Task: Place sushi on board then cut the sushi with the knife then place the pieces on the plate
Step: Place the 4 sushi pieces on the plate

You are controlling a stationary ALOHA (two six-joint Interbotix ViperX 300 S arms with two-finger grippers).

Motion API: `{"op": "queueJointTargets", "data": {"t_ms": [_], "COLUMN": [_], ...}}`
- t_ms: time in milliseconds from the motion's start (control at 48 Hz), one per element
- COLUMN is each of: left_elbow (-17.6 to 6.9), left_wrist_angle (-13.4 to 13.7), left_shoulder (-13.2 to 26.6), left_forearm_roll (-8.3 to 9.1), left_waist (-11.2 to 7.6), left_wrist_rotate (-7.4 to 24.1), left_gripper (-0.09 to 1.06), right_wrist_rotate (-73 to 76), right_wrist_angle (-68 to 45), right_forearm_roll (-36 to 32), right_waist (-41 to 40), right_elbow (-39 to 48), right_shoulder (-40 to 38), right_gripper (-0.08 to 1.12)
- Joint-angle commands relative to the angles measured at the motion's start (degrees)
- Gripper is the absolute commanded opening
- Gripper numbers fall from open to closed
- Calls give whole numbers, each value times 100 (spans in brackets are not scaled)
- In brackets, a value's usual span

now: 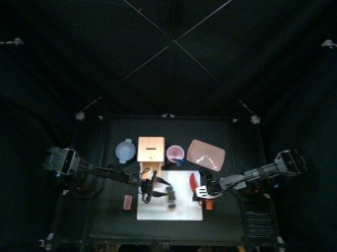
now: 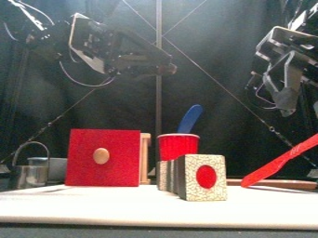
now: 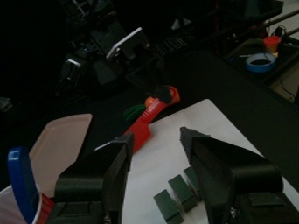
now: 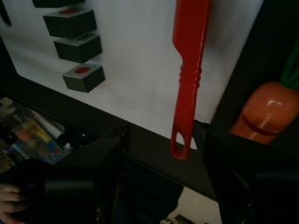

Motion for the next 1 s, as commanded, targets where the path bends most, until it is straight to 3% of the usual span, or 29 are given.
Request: {"op": "queueJointTargets", "data": {"t_ms": [21, 125, 271, 375, 438, 729, 896, 1000], "left_elbow": [-141, -158, -167, -167, -176, -281, -211, 79], "left_wrist_angle": [-53, -53, -70, -70, -70, -70, -70, -70], "left_shoulder": [-88, -88, -88, -114, -123, -105, -202, -378], "left_forearm_roll": [-18, -53, -185, -352, -413, -800, -853, -914], "left_waist": [35, 35, 123, 202, 211, 229, 290, 387], "left_wrist_rotate": [0, 0, 0, 0, 0, 0, 0, 0], "left_gripper": [83, 83, 83, 83, 83, 83, 83, 83], "right_wrist_rotate": [-97, -229, -1063, -1942, -2689, -6970, -8587, -9053], "right_wrist_angle": [202, 158, -246, -431, -387, 308, -132, -229], "right_forearm_roll": [-422, -932, -2312, -2514, -2303, 343, 809, 809], "right_waist": [-26, -193, -413, -686, -809, -1617, -1802, -1793], "right_elbow": [-114, -176, -413, -571, -659, -1151, -1406, -1635], "right_shoulder": [-299, -369, -220, -26, 70, 255, 756, 1151], "right_gripper": [90, 90, 90, 89, 89, 89, 89, 89]}}
